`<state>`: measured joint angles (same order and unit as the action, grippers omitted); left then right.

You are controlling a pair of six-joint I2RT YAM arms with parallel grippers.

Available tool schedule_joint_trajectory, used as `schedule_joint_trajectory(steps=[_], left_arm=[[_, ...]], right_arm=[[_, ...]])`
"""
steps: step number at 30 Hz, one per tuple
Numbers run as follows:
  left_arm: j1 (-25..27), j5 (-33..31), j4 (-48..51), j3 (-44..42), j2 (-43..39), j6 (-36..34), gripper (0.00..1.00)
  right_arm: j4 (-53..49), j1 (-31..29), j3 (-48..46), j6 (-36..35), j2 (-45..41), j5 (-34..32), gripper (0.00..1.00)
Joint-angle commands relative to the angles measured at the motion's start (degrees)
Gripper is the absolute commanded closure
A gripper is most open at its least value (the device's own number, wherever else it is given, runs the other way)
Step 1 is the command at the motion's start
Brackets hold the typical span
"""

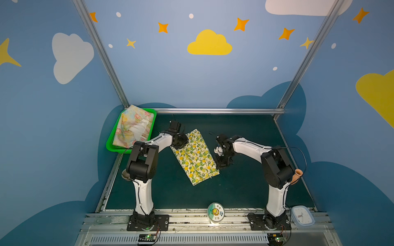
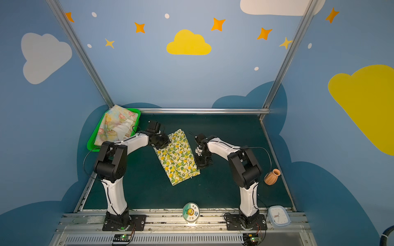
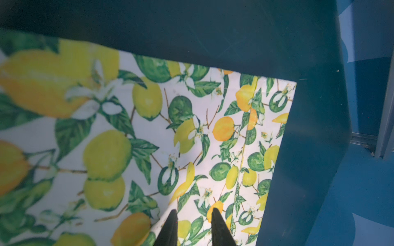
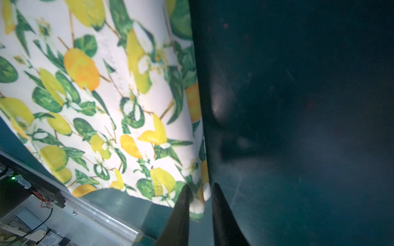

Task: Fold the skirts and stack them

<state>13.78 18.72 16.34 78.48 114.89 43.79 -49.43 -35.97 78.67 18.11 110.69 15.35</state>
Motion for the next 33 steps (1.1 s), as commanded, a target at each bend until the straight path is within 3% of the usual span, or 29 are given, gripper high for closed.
schedule_joint_trajectory(steps=[1, 5, 9, 17, 33], left_arm=[[0.0, -0.1, 1.3, 2.1, 0.1, -1.7, 0.71], [0.0, -0.8, 3.9, 4.7, 0.8, -4.2, 0.74], [-0.2, -1.5, 4.6, 6.4, 2.1, -5.4, 0.81], [-0.3, -2.0, 3.8, 7.7, 5.4, -4.2, 0.96], [-0.2, -1.7, 3.1, 4.2, 8.9, -2.3, 0.96]], right_arm=[[-4.1, -1.8, 1.8, 0.7, -5.3, -4.0, 0.79], [-5.1, -5.1, 3.5, 1.8, -7.8, -6.0, 0.83], [-3.3, -7.0, 4.7, 3.5, -7.0, -2.7, 1.0], [1.2, -7.5, 4.4, 5.0, -1.5, -0.8, 1.0], [3.9, -3.6, 3.3, 6.6, 7.4, -1.6, 1.0]])
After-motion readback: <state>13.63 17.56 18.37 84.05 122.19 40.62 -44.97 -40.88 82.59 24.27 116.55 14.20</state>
